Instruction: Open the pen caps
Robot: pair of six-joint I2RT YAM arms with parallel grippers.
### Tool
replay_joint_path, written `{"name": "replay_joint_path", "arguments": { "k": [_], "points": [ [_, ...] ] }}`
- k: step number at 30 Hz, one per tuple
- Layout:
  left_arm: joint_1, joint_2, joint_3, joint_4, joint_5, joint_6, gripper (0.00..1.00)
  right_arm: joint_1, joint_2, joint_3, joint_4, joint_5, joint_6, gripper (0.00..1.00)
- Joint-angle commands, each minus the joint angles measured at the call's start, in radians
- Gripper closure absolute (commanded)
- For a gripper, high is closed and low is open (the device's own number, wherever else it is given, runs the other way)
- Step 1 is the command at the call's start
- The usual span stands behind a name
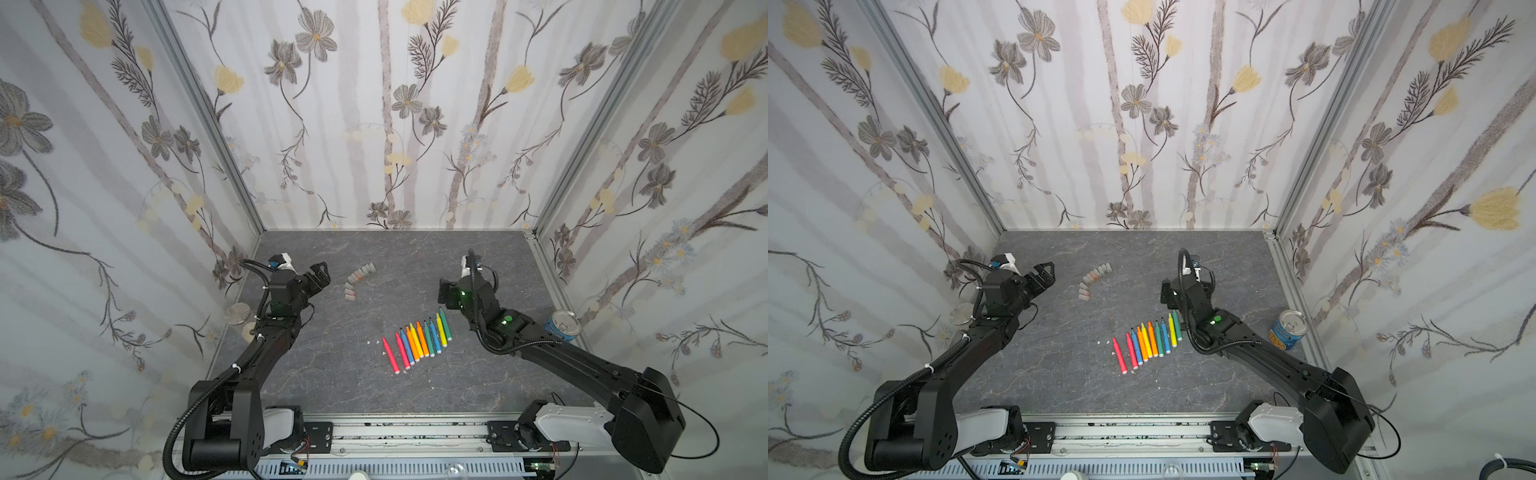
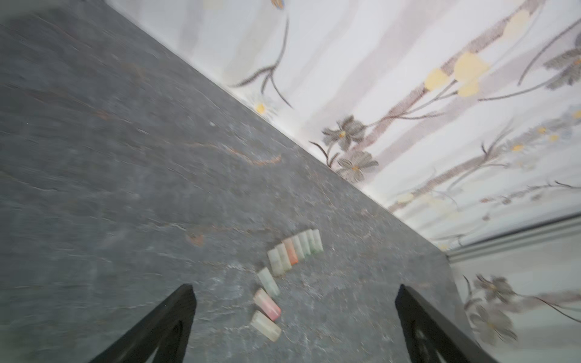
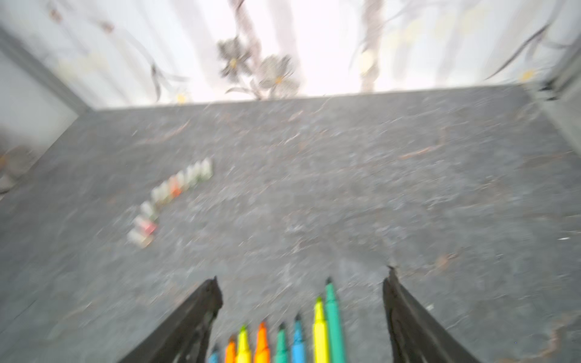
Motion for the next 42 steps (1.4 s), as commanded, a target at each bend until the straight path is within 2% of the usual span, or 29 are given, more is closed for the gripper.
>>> {"name": "replay_joint_path", "arguments": {
  "k": [1, 2, 3, 4, 9, 14, 17, 21, 23, 24, 27, 28, 30, 33, 35, 37, 42],
  "points": [
    [0.002, -0.026, -0.088, 0.122, -0.195, 0.157, 0.00, -0.029, -0.065, -0.179, 0.336, 0.102, -0.322, 0.00],
    [0.003, -0.020, -0.106, 0.142, -0.220, 0.170, 0.00, -0.039, -0.084, -0.234, 0.418, 0.233, -0.359, 0.00],
    [0.002, -0.007, -0.118, 0.156, -0.225, 0.195, 0.00, -0.068, -0.099, -0.279, 0.491, 0.310, -0.393, 0.00],
    [0.003, 0.007, -0.127, 0.175, -0.225, 0.219, 0.00, -0.113, -0.114, -0.310, 0.525, 0.299, -0.421, 0.00],
    [0.012, 0.037, -0.208, 0.336, -0.218, 0.290, 0.00, -0.439, -0.151, -0.446, 0.636, -0.013, -0.354, 0.00],
    [0.016, -0.007, -0.394, 0.701, -0.226, 0.375, 0.00, -0.584, -0.090, -0.542, 0.840, -0.120, -0.322, 0.00],
    [0.017, 0.017, -0.401, 0.698, -0.259, 0.402, 0.00, -0.645, -0.023, -0.573, 0.934, -0.202, -0.254, 0.00],
    [0.018, 0.145, -0.436, 0.883, -0.252, 0.425, 0.00, -0.675, 0.074, -0.620, 1.106, -0.238, -0.215, 0.00],
    [0.017, 0.159, -0.408, 0.846, -0.212, 0.452, 0.00, -0.679, 0.090, -0.604, 1.090, -0.246, -0.225, 0.00],
    [0.016, 0.187, -0.416, 0.894, -0.195, 0.465, 0.00, -0.681, 0.093, -0.603, 1.099, -0.247, -0.234, 0.00],
    [0.018, 0.329, -0.435, 1.059, -0.209, 0.459, 0.00, -0.693, 0.198, -0.637, 1.296, -0.245, -0.233, 0.00],
    [0.018, 0.377, -0.441, 1.141, -0.205, 0.473, 0.00, -0.689, 0.200, -0.634, 1.279, -0.283, -0.249, 0.00],
    [0.018, 0.333, -0.418, 1.023, -0.162, 0.481, 0.00, -0.688, 0.216, -0.612, 1.247, -0.332, -0.267, 0.00],
    [0.017, 0.343, -0.362, 0.930, -0.160, 0.483, 0.00, -0.680, 0.301, -0.615, 1.351, -0.390, -0.306, 0.00],
    [0.016, 0.350, -0.366, 0.953, -0.152, 0.487, 0.00, -0.679, 0.266, -0.585, 1.234, -0.381, -0.300, 0.00],
    [0.016, 0.353, -0.366, 0.957, -0.154, 0.487, 0.00, -0.676, 0.292, -0.609, 1.332, -0.379, -0.308, 0.00],
    [0.017, 0.352, -0.365, 0.957, -0.156, 0.486, 0.00, -0.676, 0.284, -0.602, 1.300, -0.377, -0.307, 0.00]
  ]
}}
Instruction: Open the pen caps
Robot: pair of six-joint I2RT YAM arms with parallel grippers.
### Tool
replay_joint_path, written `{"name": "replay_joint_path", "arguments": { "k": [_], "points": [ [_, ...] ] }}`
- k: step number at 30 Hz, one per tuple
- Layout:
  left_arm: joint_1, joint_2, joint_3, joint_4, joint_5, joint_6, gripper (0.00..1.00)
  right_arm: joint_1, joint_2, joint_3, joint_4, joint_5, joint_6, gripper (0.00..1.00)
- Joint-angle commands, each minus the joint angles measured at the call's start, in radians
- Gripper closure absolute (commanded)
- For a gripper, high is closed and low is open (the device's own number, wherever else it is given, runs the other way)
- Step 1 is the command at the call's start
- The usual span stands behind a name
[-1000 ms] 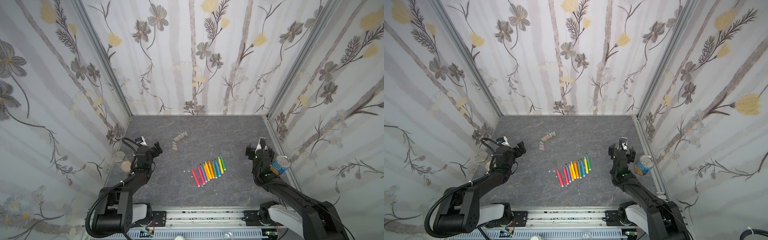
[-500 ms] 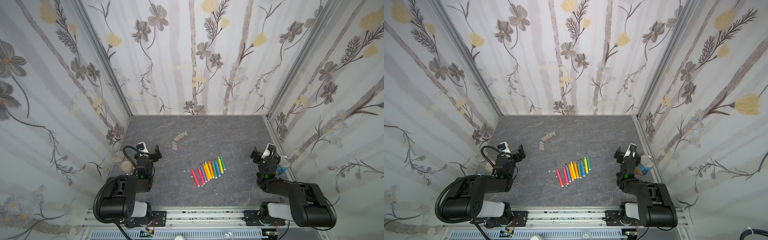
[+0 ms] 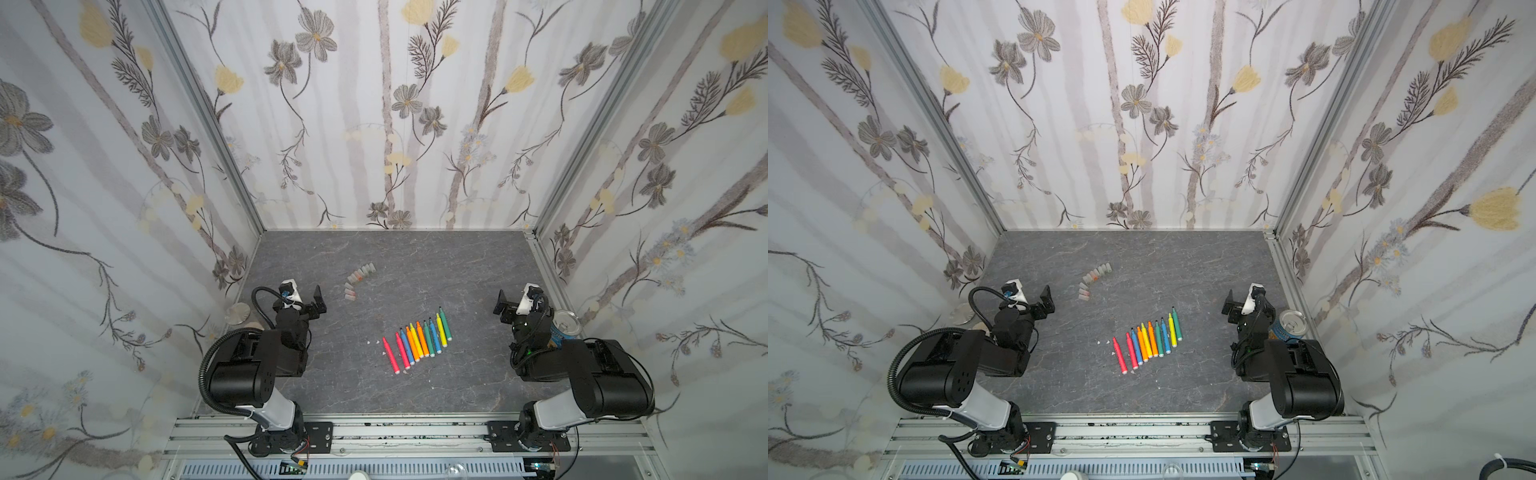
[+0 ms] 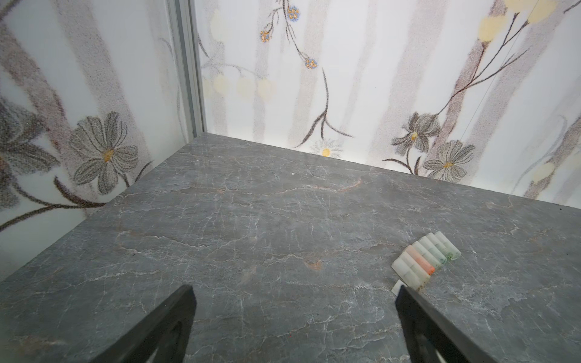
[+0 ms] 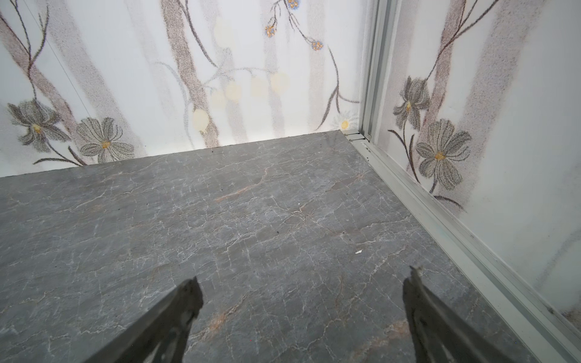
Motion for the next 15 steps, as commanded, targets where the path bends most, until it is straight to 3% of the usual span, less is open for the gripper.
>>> {"name": "replay_joint_path", "arguments": {
  "k": [1, 15],
  "points": [
    [0.000, 0.001, 0.006, 0.015, 0.012, 0.014, 0.00, 0.001, 0.005, -0.002, 0.064, -0.008, -0.025, 0.00],
    [-0.009, 0.003, 0.007, 0.015, 0.009, 0.025, 0.00, 0.001, 0.005, -0.005, 0.071, -0.008, -0.023, 0.00]
  ]
}}
